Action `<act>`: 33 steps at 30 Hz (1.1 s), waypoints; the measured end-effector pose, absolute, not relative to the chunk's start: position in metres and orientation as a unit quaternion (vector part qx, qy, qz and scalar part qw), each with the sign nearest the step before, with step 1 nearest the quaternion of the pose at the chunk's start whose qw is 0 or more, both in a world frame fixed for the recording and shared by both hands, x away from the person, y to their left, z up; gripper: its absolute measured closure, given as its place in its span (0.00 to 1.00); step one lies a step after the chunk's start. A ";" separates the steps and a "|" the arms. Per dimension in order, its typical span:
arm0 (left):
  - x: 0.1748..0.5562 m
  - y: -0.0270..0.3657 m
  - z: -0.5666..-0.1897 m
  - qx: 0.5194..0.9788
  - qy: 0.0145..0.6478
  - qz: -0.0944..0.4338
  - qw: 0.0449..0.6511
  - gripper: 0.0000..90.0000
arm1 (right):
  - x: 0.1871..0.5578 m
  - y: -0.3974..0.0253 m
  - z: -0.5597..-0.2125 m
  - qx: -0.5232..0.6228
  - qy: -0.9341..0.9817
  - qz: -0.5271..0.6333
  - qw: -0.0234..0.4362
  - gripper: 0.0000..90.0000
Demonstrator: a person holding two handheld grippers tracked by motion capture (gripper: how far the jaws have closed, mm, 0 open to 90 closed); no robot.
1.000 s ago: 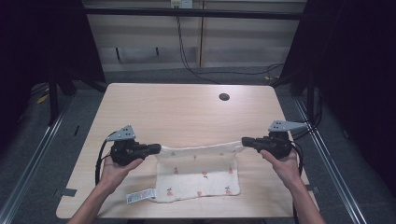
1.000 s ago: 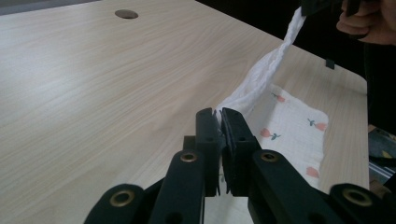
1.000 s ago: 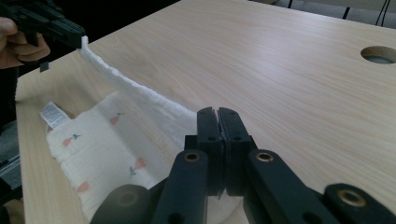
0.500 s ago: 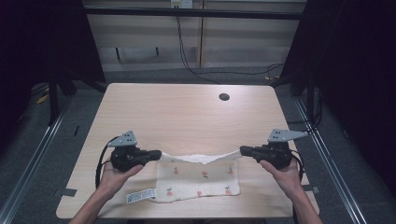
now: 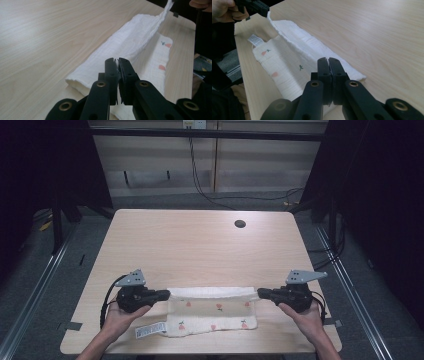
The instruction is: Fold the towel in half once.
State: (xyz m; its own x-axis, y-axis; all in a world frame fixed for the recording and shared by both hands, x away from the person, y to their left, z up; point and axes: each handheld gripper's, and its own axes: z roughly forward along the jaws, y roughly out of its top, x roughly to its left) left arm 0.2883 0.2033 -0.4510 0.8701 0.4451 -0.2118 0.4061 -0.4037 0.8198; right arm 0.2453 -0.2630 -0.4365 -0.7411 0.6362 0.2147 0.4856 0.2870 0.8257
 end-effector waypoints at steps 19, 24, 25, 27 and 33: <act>0.269 0.197 -0.469 0.861 0.223 -0.010 0.458 0.96 | 0.222 -0.262 -0.463 0.354 0.815 0.456 0.051 0.99; 0.266 0.196 -0.474 0.865 0.221 -0.023 0.449 0.96 | 0.217 -0.263 -0.469 0.358 0.819 0.445 0.049 0.99; 0.266 0.196 -0.475 0.869 0.216 -0.032 0.444 0.96 | 0.217 -0.263 -0.469 0.358 0.819 0.445 0.049 0.99; 0.265 0.196 -0.476 0.872 0.210 -0.038 0.440 0.96 | 0.217 -0.264 -0.470 0.358 0.820 0.443 0.048 0.99; 0.263 0.194 -0.480 0.877 0.202 -0.048 0.433 0.95 | 0.216 -0.259 -0.477 0.355 0.831 0.428 0.037 0.98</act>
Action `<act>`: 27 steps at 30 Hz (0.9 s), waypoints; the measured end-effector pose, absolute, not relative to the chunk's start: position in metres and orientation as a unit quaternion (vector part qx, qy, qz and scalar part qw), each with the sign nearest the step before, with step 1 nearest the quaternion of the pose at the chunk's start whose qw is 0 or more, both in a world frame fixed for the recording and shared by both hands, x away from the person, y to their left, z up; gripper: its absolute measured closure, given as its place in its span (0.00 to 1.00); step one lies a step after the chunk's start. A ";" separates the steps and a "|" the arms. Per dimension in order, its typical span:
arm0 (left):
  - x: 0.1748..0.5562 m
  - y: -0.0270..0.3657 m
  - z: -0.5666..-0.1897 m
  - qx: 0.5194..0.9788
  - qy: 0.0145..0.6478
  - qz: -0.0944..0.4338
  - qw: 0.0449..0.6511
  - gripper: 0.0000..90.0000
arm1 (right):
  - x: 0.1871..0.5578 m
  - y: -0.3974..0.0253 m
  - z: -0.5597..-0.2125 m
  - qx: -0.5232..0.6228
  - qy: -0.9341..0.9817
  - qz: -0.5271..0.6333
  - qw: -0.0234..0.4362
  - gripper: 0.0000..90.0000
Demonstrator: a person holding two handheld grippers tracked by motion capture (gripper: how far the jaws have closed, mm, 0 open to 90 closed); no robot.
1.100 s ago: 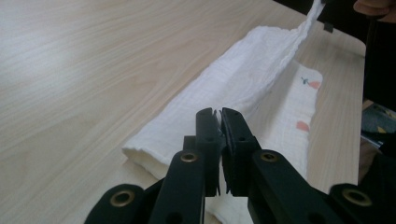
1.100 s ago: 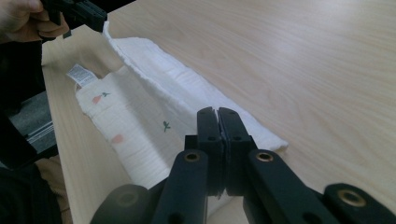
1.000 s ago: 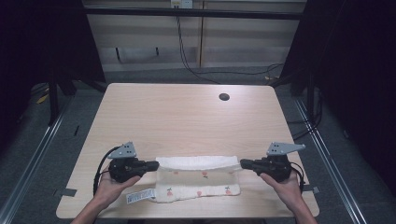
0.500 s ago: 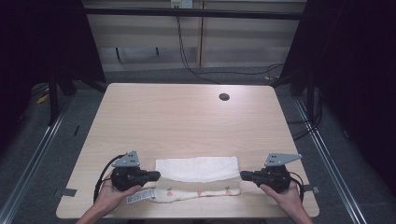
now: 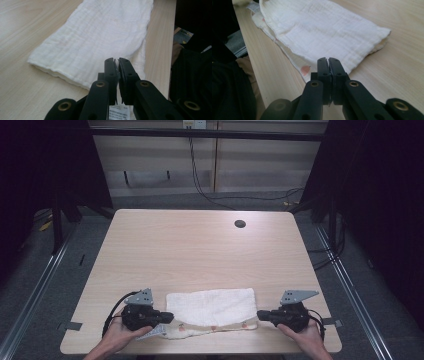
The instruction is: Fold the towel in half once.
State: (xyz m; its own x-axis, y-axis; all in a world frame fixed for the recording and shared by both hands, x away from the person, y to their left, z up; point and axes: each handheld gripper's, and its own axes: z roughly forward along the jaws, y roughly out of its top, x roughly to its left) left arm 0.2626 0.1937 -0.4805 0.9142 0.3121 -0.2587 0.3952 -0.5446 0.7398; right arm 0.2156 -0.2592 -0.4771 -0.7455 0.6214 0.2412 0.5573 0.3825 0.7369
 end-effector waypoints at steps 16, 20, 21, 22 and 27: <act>0.288 0.194 -0.476 0.867 0.233 -0.035 0.439 0.86 | 0.219 -0.257 -0.474 0.368 0.823 0.431 0.035 0.77; 0.310 0.186 -0.483 0.875 0.257 -0.023 0.409 0.83 | 0.232 -0.253 -0.466 0.369 0.823 0.428 0.051 0.70; 0.315 0.185 -0.485 0.872 0.262 -0.025 0.412 0.84 | 0.236 -0.253 -0.463 0.369 0.820 0.434 0.054 0.69; 0.319 0.184 -0.486 0.872 0.264 -0.027 0.412 0.85 | 0.242 -0.254 -0.456 0.369 0.816 0.441 0.060 0.69; 0.325 0.180 -0.497 0.880 0.268 -0.026 0.392 0.86 | 0.253 -0.252 -0.454 0.370 0.813 0.446 0.066 0.66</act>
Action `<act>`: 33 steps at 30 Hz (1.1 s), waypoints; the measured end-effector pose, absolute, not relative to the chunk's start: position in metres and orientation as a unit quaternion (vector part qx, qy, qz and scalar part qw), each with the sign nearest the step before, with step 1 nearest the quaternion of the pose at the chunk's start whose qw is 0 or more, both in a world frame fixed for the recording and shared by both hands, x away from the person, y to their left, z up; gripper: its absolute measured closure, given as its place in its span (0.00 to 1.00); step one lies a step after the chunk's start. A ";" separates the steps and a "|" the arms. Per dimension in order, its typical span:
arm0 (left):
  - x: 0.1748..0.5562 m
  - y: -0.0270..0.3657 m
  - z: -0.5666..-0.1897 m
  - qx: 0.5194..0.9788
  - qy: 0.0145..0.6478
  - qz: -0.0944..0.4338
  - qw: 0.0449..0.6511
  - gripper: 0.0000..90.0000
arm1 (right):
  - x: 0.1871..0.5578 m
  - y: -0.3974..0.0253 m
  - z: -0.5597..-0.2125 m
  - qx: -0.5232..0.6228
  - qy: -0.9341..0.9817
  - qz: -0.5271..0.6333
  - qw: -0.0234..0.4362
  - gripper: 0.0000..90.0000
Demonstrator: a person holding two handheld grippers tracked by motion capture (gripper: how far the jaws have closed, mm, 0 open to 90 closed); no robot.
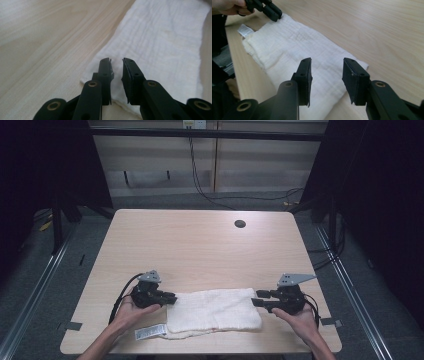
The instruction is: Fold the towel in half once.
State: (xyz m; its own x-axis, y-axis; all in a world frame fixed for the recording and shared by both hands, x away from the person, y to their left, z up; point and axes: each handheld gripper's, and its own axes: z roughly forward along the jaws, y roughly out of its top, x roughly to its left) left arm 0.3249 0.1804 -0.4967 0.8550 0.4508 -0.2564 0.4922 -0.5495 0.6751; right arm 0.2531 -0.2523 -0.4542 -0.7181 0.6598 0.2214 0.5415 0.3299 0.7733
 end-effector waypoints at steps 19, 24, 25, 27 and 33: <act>0.341 0.170 -0.501 0.877 0.263 -0.021 0.403 0.81 | 0.308 -0.234 -0.499 0.411 0.833 0.362 0.081 0.75; 0.341 0.167 -0.499 0.879 0.263 -0.021 0.396 0.80 | 0.307 -0.242 -0.497 0.421 0.826 0.363 0.096 0.97; 0.341 0.166 -0.500 0.880 0.260 -0.022 0.397 0.81 | 0.306 -0.246 -0.496 0.429 0.821 0.364 0.099 0.98; 0.344 0.164 -0.499 0.880 0.261 -0.025 0.395 0.83 | 0.306 -0.255 -0.495 0.436 0.815 0.368 0.101 0.98; 0.346 0.155 -0.495 0.875 0.261 -0.030 0.406 0.80 | 0.307 -0.271 -0.493 0.452 0.800 0.376 0.117 0.97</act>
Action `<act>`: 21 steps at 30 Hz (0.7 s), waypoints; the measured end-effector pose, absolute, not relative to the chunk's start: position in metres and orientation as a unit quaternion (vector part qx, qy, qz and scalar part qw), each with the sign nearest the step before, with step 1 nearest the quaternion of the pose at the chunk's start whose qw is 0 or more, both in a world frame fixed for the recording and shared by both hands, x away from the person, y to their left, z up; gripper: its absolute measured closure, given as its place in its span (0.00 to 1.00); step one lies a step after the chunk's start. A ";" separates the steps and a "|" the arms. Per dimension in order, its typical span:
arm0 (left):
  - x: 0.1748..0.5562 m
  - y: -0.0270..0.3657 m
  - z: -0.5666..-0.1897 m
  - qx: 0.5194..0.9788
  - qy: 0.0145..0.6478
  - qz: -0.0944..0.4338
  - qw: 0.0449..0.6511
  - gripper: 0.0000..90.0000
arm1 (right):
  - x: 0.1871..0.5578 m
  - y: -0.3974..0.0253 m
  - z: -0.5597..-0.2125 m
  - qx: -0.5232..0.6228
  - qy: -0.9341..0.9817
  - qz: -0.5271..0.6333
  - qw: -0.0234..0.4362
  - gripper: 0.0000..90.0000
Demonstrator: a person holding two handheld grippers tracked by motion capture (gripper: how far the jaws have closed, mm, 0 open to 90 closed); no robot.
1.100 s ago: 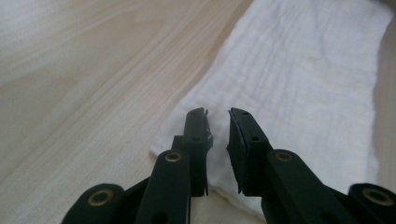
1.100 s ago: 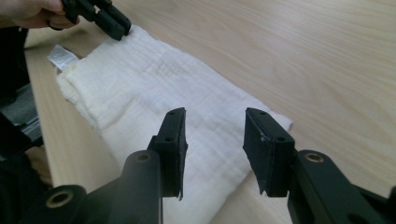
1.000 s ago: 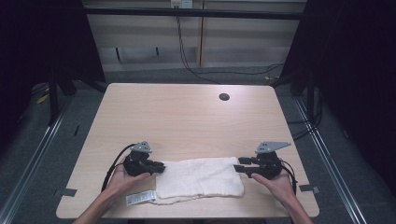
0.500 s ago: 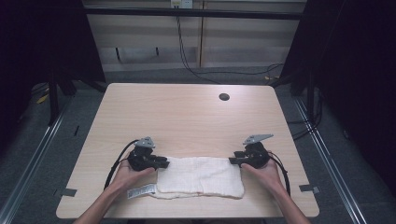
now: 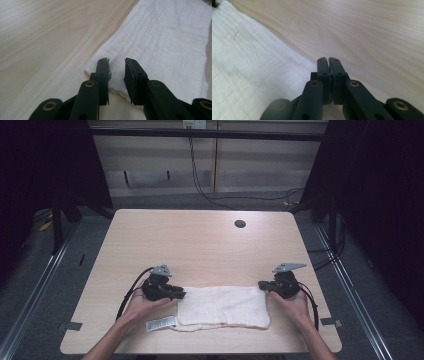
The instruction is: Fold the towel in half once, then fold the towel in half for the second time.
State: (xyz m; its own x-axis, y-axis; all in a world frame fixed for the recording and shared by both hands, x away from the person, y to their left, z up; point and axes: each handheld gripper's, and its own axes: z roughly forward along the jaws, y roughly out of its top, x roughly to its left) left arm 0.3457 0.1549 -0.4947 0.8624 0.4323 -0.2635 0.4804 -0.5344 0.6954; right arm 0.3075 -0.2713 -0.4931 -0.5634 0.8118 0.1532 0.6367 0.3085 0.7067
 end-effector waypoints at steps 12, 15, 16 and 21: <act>0.348 0.178 -0.484 0.849 0.291 -0.021 0.441 0.68 | 0.285 -0.249 -0.468 0.406 0.802 0.424 0.104 0.76; 0.345 0.177 -0.473 0.846 0.291 -0.010 0.447 0.67 | 0.279 -0.233 -0.467 0.385 0.814 0.427 0.084 0.73; 0.345 0.176 -0.468 0.848 0.287 -0.006 0.445 0.67 | 0.277 -0.228 -0.466 0.382 0.816 0.427 0.080 0.72; 0.353 0.167 -0.447 0.838 0.281 0.010 0.468 0.65 | 0.272 -0.206 -0.464 0.360 0.826 0.431 0.058 0.69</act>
